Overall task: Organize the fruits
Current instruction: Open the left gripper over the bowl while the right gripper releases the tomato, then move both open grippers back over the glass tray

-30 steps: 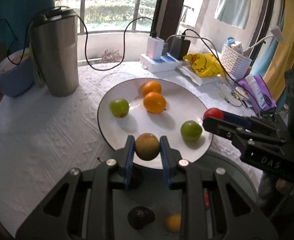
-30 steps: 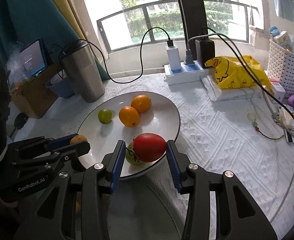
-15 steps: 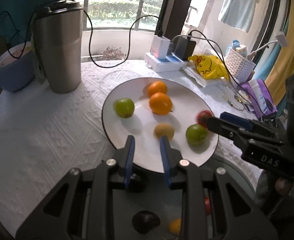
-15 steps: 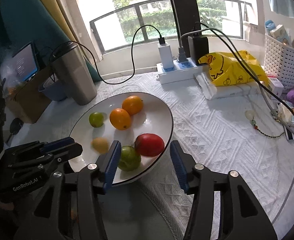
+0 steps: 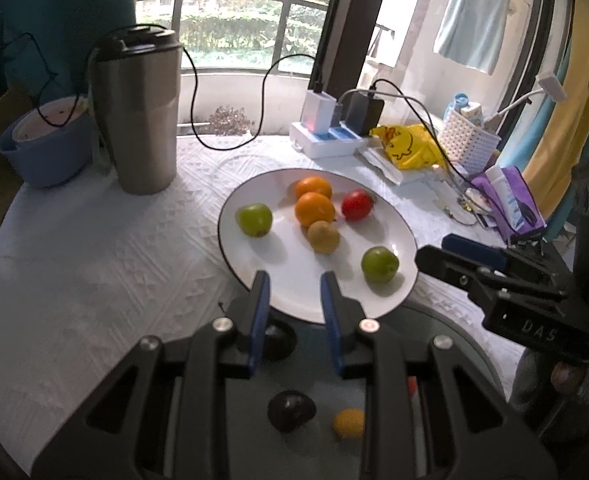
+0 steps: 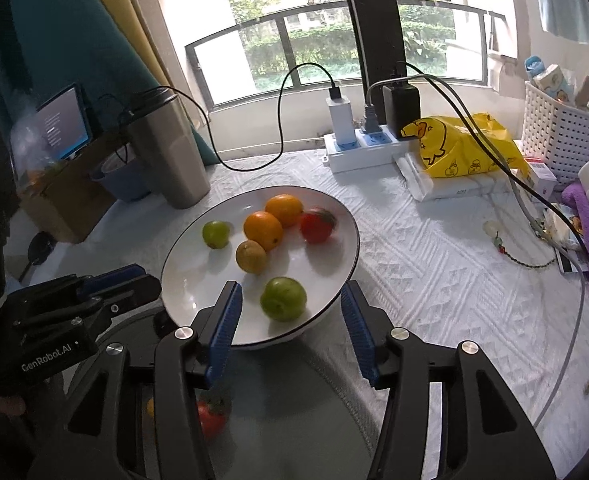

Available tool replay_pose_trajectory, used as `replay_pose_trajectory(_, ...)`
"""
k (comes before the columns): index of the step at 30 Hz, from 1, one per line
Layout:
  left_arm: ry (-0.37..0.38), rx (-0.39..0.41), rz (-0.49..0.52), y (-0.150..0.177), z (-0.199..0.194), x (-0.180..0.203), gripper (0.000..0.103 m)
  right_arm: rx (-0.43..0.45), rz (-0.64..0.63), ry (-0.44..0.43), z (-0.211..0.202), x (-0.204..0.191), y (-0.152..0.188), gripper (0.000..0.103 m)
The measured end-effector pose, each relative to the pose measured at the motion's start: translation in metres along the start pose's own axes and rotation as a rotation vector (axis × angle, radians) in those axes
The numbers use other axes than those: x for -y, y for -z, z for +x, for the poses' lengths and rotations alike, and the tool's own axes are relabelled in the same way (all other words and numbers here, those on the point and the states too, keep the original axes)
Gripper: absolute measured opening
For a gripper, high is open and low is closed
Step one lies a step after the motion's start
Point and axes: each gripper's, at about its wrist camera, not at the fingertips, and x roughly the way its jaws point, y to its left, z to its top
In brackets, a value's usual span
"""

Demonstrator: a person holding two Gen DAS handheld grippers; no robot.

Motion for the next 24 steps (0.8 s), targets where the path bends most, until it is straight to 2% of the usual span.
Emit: replay_pose_trajectory(24,-0.005,0.033,-0.008,0.04,-0.046,0.005,0.028,0.018,-0.022,0.01,-0.043,-0.025,0.032,0.054)
